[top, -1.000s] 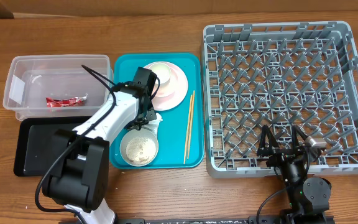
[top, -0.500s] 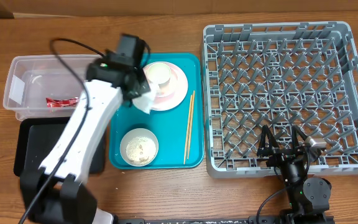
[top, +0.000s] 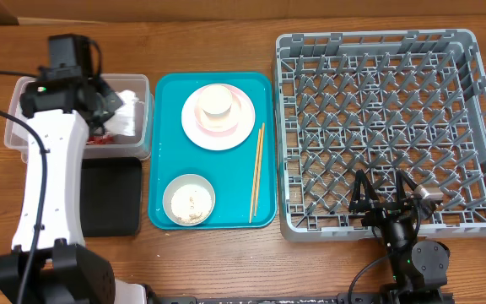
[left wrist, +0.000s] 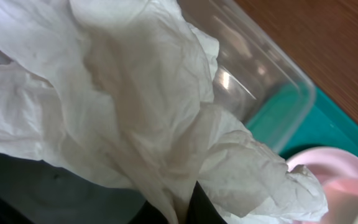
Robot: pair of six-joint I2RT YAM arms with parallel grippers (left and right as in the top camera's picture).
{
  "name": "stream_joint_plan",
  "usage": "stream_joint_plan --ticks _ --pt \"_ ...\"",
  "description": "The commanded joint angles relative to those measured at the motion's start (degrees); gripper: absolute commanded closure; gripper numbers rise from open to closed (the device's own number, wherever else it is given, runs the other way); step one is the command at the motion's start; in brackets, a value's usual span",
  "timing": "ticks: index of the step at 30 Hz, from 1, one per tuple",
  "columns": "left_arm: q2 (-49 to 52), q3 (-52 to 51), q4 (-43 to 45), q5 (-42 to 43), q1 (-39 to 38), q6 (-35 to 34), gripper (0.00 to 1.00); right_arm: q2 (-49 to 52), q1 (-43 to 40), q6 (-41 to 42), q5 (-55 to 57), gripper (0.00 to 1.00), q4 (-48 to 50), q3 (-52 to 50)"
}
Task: Sort waste into correct bins and load items into the dishwasher
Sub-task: 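Carry the tissue left and release it into the clear bin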
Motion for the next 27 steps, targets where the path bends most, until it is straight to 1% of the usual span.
stream_joint_plan --ticks 1,8,11,12,13,15,16,18,20,22,25,27 --pt "4.7 0.6 1.5 -0.7 2.8 1.9 0.91 -0.4 -0.5 -0.2 -0.3 0.0 0.4 -0.6" --pt "13.2 0.6 6.1 -0.6 5.2 3.2 0.91 -0.4 -0.5 -0.2 -0.3 0.0 0.3 -0.6" --pt "14.9 0.6 8.5 -0.6 5.8 5.6 0.85 -0.4 -0.5 -0.2 -0.3 0.0 0.3 -0.6" --pt "14.9 0.6 9.0 -0.6 5.8 6.4 0.8 -0.4 -0.5 -0.2 -0.3 0.0 0.3 -0.6" --pt "14.9 0.6 9.6 -0.6 5.8 7.0 0.68 -0.4 -0.5 -0.2 -0.3 0.0 0.3 -0.6" --pt "14.9 0.6 10.6 -0.6 5.8 7.9 0.37 -0.4 -0.5 -0.2 -0.3 0.0 0.4 -0.6" --pt "14.9 0.6 10.8 -0.5 5.8 8.1 0.3 -0.4 -0.5 -0.2 -0.3 0.0 0.3 -0.6" --pt "14.9 0.6 11.0 -0.5 5.8 8.1 0.22 -0.4 -0.5 -0.2 -0.3 0.0 0.3 -0.6" --pt "14.8 0.8 10.9 0.5 5.8 8.7 0.18 -0.4 -0.5 -0.2 -0.3 0.0 0.4 -0.6" --pt "14.8 1.3 10.6 3.4 5.8 10.4 0.18 -0.4 -0.5 -0.2 -0.3 0.0 0.4 -0.6" --pt "14.1 2.5 8.9 10.6 5.6 12.9 0.19 -0.4 -0.5 -0.2 -0.3 0.0 0.4 -0.6" --pt "13.2 2.8 7.5 16.8 5.5 14.3 0.22 -0.4 -0.5 -0.2 -0.3 0.0 0.3 -0.6"
